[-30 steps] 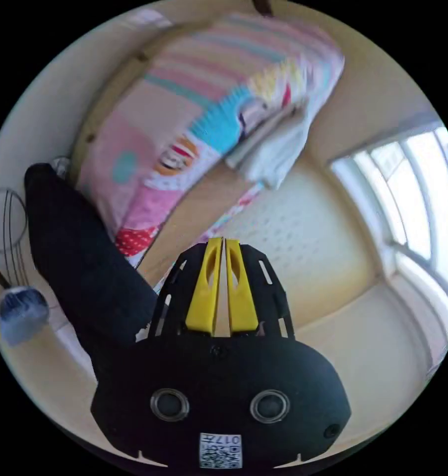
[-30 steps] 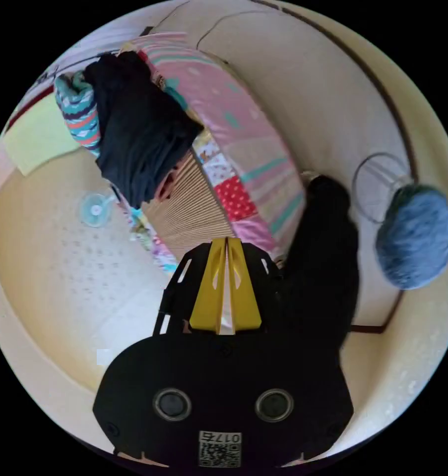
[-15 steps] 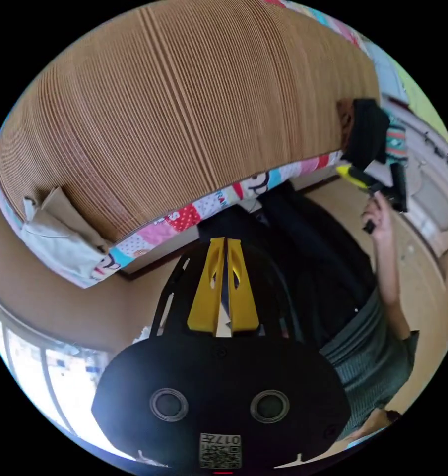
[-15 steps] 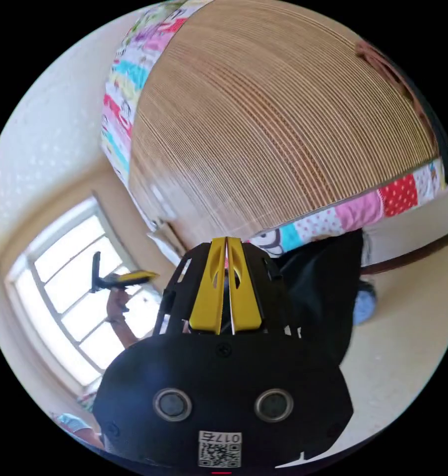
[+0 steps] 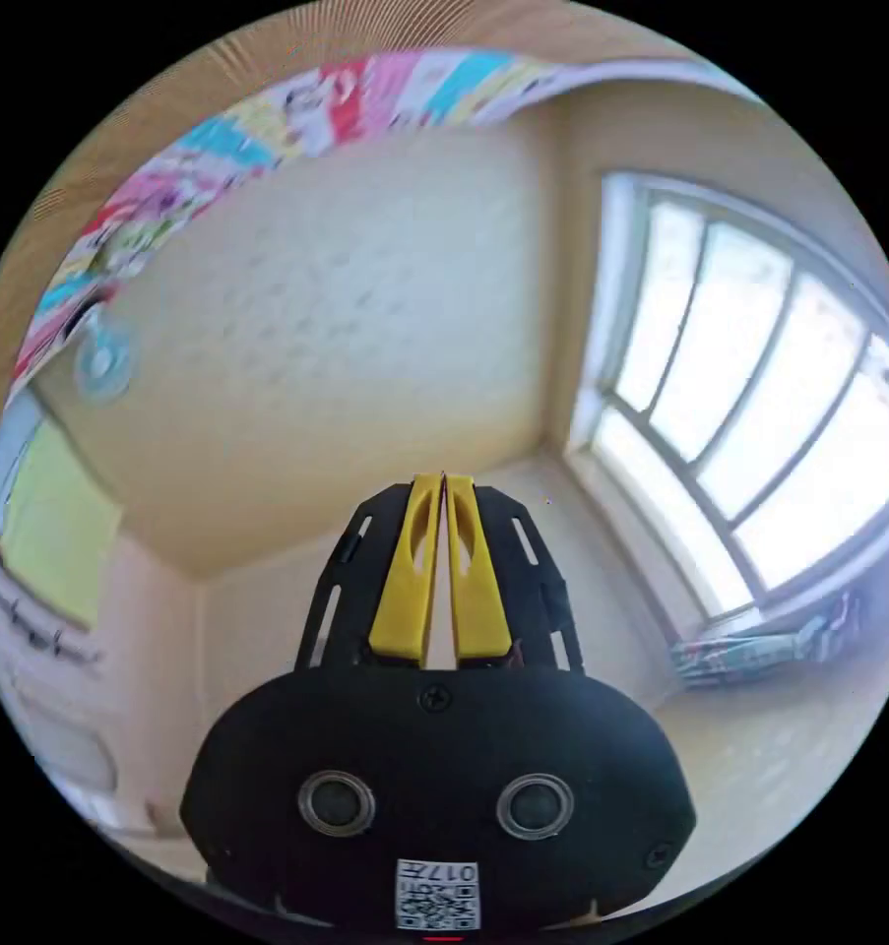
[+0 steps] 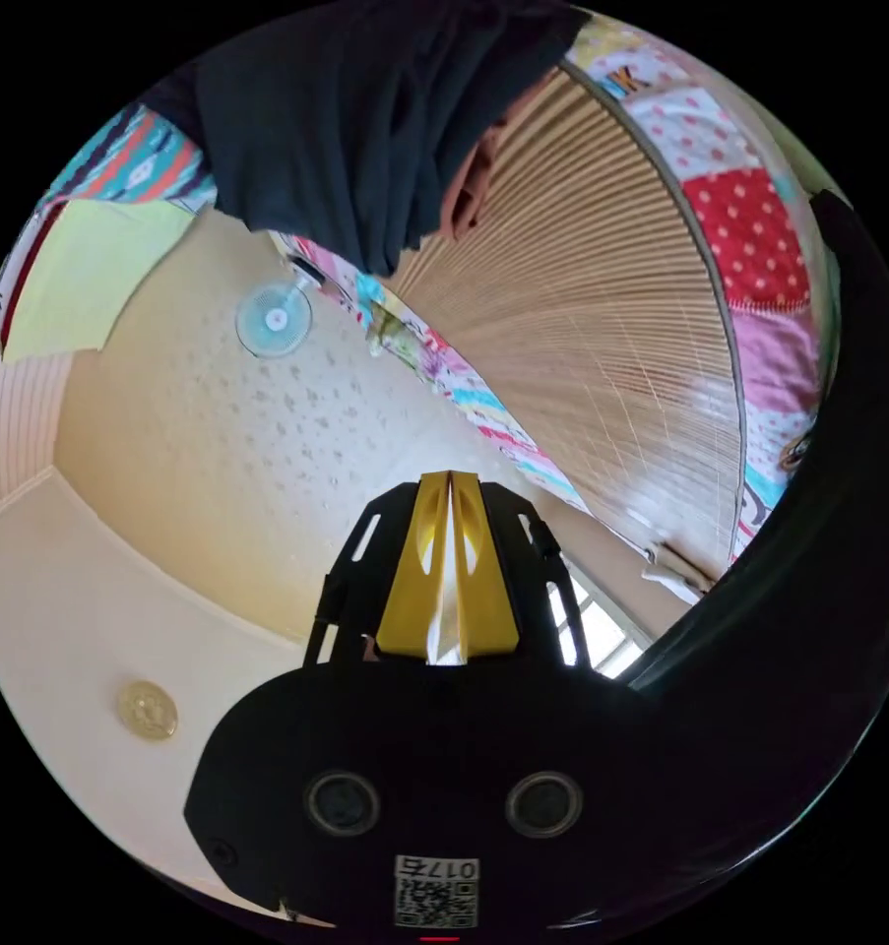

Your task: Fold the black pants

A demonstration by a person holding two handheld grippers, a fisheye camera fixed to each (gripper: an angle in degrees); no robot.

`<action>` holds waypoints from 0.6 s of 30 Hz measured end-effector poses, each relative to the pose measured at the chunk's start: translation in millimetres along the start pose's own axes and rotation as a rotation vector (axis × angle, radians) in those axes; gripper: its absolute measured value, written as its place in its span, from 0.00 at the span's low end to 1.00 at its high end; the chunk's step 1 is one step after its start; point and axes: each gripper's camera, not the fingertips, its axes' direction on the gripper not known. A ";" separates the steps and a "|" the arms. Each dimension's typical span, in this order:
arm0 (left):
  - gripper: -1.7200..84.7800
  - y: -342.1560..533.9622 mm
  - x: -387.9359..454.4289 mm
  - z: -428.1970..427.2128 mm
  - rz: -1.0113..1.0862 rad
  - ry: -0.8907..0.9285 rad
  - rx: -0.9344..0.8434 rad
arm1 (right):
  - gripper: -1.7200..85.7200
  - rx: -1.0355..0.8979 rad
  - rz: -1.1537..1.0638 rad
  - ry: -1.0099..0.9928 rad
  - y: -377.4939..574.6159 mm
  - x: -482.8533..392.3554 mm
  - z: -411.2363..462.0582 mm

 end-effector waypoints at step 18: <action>0.01 73.2 -21.9 -0.2 -0.065 -0.379 0.001 | 0.02 -0.204 -0.042 -0.360 76.9 -121.0 93.0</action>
